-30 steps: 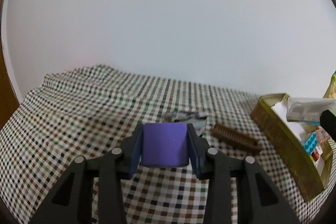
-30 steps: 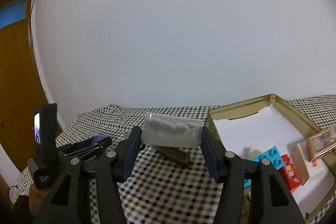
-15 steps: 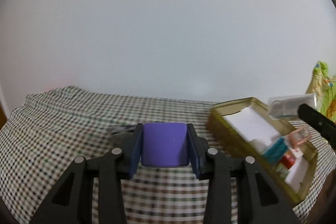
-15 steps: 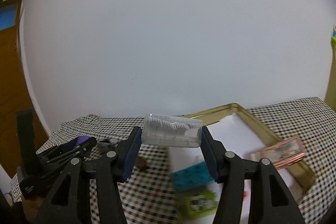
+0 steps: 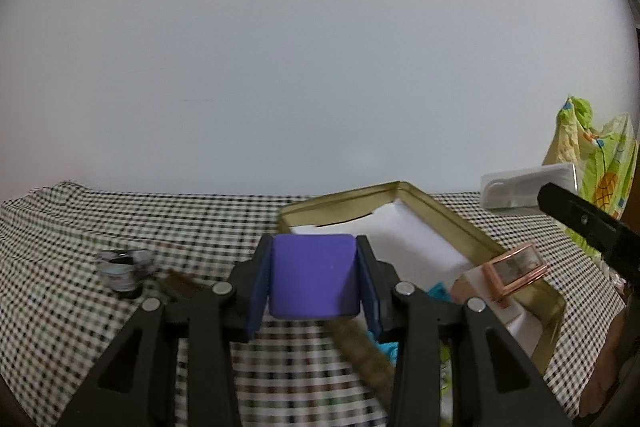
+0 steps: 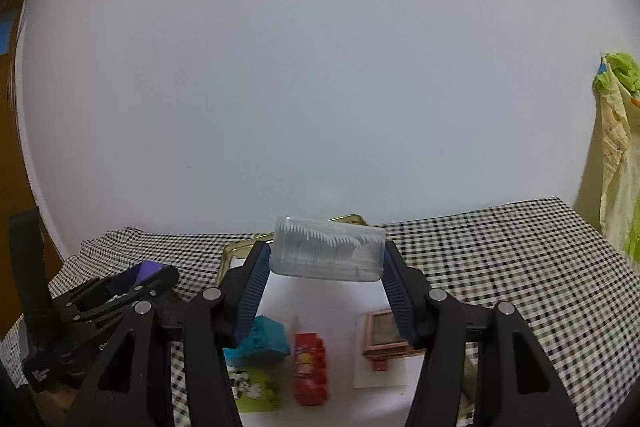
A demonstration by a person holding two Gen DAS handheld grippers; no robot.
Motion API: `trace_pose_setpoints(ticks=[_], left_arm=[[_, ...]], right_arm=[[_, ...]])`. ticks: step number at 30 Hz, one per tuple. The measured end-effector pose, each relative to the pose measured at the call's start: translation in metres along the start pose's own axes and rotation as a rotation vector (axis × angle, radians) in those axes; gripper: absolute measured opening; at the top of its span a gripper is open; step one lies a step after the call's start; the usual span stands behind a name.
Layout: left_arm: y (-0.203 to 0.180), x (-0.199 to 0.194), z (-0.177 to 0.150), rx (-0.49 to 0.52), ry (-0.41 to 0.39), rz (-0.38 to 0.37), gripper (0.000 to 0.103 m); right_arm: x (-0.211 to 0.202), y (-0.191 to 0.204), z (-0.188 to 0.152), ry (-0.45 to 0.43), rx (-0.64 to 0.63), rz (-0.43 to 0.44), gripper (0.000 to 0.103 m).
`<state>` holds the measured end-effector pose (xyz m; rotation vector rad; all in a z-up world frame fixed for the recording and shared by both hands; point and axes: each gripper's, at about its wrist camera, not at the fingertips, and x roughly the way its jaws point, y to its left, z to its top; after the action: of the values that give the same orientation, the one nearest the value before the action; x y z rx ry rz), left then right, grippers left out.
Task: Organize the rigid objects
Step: 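Carry the plastic box and purple cube into the tray and release both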
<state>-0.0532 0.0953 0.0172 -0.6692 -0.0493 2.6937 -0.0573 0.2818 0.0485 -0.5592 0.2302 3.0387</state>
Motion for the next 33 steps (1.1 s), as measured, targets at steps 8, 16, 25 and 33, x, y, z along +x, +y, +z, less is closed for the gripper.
trace_pose_setpoints(ticks=[8,16,25,33], left_arm=[[-0.029,0.022,0.001,0.044,0.057,0.0,0.039],[-0.038,0.042,0.008,0.065,0.116,-0.002,0.039],[-0.041,0.067,0.012,0.064,0.233,-0.004,0.039],[-0.035,0.092,0.017,0.033,0.323,-0.007,0.039]], right_arm=[[0.016,-0.007,-0.003,0.1,-0.109,-0.014,0.058],[0.028,0.004,-0.01,0.229,-0.152,0.0,0.058],[0.071,-0.001,-0.001,0.415,-0.201,-0.004,0.058],[0.124,0.008,0.003,0.598,-0.289,-0.014,0.058]])
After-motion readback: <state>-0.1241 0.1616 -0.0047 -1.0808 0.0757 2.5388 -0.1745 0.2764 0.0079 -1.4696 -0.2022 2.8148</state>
